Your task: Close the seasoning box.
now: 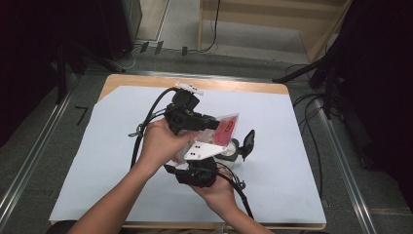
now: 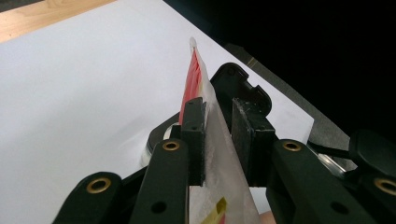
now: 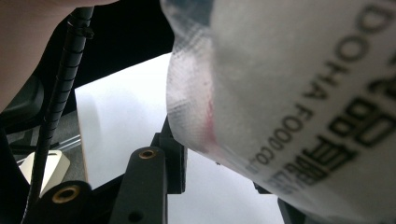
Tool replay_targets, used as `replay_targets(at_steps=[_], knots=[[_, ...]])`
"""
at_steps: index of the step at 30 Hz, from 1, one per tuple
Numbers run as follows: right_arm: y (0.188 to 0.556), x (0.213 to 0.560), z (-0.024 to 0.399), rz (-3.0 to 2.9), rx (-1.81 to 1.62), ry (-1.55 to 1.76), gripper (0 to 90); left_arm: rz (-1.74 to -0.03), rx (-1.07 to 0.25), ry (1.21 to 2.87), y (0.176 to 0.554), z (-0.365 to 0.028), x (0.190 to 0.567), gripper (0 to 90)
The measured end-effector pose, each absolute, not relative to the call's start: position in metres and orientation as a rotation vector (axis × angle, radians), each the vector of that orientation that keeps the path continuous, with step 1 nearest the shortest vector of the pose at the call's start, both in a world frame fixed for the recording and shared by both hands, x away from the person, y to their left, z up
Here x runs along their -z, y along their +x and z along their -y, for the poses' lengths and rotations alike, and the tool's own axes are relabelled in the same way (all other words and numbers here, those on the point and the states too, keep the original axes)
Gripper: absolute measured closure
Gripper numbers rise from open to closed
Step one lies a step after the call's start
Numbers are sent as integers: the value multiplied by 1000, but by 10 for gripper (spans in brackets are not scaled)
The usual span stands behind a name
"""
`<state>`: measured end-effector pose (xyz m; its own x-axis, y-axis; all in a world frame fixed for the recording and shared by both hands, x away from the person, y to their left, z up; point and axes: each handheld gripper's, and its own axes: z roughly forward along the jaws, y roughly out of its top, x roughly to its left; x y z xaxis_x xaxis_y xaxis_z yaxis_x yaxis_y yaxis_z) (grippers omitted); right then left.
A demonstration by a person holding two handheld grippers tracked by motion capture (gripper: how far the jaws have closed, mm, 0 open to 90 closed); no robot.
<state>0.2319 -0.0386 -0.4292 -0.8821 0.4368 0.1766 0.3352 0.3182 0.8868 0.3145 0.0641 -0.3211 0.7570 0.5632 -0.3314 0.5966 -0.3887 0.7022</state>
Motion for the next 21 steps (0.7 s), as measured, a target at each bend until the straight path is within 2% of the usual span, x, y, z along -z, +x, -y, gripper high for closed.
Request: replay_targets(at_steps=[21], knots=[[231,430,38,-2472,-1627,723,639,-868,48,2077,314,-64,322,756]])
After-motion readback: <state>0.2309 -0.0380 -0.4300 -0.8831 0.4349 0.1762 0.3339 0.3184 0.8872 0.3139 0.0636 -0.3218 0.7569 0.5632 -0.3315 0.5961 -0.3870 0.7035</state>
